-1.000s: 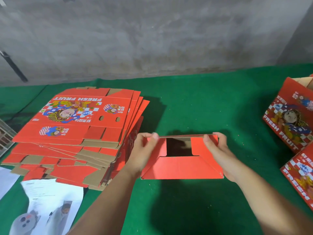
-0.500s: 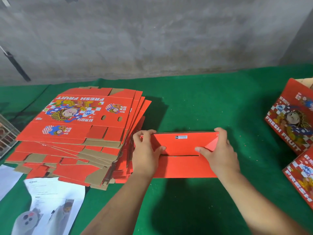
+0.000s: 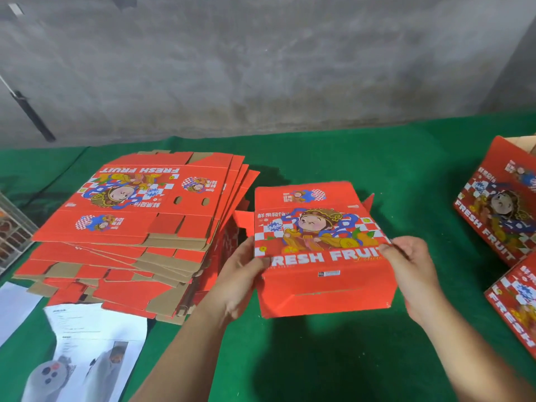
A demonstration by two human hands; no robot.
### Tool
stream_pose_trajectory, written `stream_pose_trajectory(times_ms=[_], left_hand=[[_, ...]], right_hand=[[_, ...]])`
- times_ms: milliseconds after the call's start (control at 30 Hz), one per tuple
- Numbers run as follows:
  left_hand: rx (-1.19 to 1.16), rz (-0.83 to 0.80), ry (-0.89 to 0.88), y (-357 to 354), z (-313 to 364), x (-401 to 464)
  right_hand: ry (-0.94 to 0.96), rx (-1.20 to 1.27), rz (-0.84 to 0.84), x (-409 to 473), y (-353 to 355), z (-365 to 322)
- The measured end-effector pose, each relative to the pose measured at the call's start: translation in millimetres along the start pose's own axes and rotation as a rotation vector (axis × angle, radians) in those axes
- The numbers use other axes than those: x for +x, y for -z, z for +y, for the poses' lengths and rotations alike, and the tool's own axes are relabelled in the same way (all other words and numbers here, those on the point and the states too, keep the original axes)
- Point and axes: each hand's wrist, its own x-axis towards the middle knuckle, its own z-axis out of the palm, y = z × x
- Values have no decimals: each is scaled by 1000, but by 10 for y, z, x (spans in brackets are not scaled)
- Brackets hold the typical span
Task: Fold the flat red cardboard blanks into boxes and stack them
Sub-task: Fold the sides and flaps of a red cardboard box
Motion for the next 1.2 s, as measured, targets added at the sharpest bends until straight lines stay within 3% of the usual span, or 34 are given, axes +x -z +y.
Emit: stream_pose_trajectory(times_ms=[133,233,367,533,600,667,733,800,900,1000,1067,1200], left_hand=[[57,108,-20,43,-371,-178],[103,180,72,-29,-520,-224],[366,56,54,-160,-542,-288],[495,46,-58,-223,-630,-340],[435,126,-52,-238,-567,-316],[225,230,19,-270,-474,-275],[23,209,109,-299,-425,-222],[29,157,139,-348,-372,-171],[171,148,146,-406,-354,-151],[211,65,278,-537,-351,-183],[197,25,313,-628,-393,-247],[277,24,211,-777,-504,-380]], right_hand=[[20,-342,-240,-32,17,58],[64,-543,-242,-58,102,207],[-28,-580,-328,-96,265,415],[50,-694,-154,-216,425,643],[8,-612,-126,-365,316,664],[45,-488,-69,-531,110,614],[267,-494,-6,-653,-70,527],[468,-605,11,-678,-180,434],[418,-801,-172,-669,-340,319],[454,-857,-348,-727,-489,425],[412,-784,-280,-770,-579,501],[282,-592,-31,-740,-554,600]])
